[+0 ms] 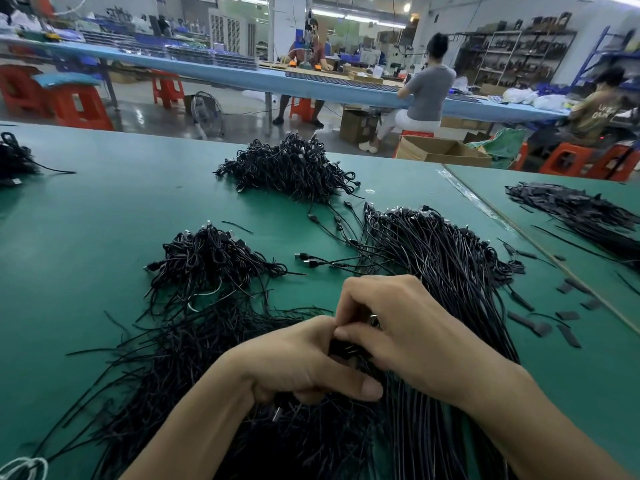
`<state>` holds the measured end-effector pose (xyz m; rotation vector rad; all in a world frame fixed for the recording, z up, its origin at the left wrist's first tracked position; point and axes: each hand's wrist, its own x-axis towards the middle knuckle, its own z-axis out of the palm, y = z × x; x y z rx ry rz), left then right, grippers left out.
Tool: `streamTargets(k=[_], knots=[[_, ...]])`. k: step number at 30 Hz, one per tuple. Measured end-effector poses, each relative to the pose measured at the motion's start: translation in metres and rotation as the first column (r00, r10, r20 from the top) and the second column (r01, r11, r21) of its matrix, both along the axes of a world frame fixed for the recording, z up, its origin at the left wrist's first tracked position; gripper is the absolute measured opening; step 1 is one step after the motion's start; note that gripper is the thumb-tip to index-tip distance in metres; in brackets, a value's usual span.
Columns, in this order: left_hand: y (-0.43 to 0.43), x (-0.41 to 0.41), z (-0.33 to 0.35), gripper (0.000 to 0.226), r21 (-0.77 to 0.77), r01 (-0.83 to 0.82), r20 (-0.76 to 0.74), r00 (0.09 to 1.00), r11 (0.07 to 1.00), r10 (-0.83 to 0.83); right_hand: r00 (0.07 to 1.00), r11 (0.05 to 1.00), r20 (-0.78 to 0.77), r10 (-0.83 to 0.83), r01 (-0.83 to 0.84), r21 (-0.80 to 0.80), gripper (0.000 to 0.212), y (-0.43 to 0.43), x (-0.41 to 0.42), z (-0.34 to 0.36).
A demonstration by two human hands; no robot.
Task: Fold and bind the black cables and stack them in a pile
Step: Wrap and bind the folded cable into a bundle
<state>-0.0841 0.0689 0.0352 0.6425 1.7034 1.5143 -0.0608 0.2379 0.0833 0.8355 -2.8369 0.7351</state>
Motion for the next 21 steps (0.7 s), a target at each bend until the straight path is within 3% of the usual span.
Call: streamTargets(k=[5,8,11,15,21], knots=[[0.008,0.001,-0.004,0.012,-0.011,-0.051,-0.04,0.998,0.999,0.051,0.998,0.997,-0.062,-0.019,0.023,0.071,0.017,-0.003,0.007,0.004],[0.01,0.0,-0.009,0.019,-0.017,-0.103,-0.075,0.992,0.995,0.101,0.998,0.987,-0.058,-0.023,0.032,0.156,0.019,-0.007,0.009,0.003],[0.015,0.0,-0.014,0.028,0.065,-0.235,0.072,0.97,0.97,0.231,0.995,0.981,-0.085,-0.061,0.076,0.178,0.018,-0.007,0.008,0.001],[0.023,-0.003,-0.014,0.006,0.21,-0.419,0.403,0.86,0.883,0.312,0.971,0.973,-0.176,-0.163,0.188,0.135,0.02,-0.005,0.004,-0.002],[0.021,-0.002,-0.01,0.03,0.437,-0.438,0.411,0.874,0.786,0.258,0.946,0.974,-0.235,-0.224,0.226,-0.018,0.013,-0.001,-0.006,-0.002]])
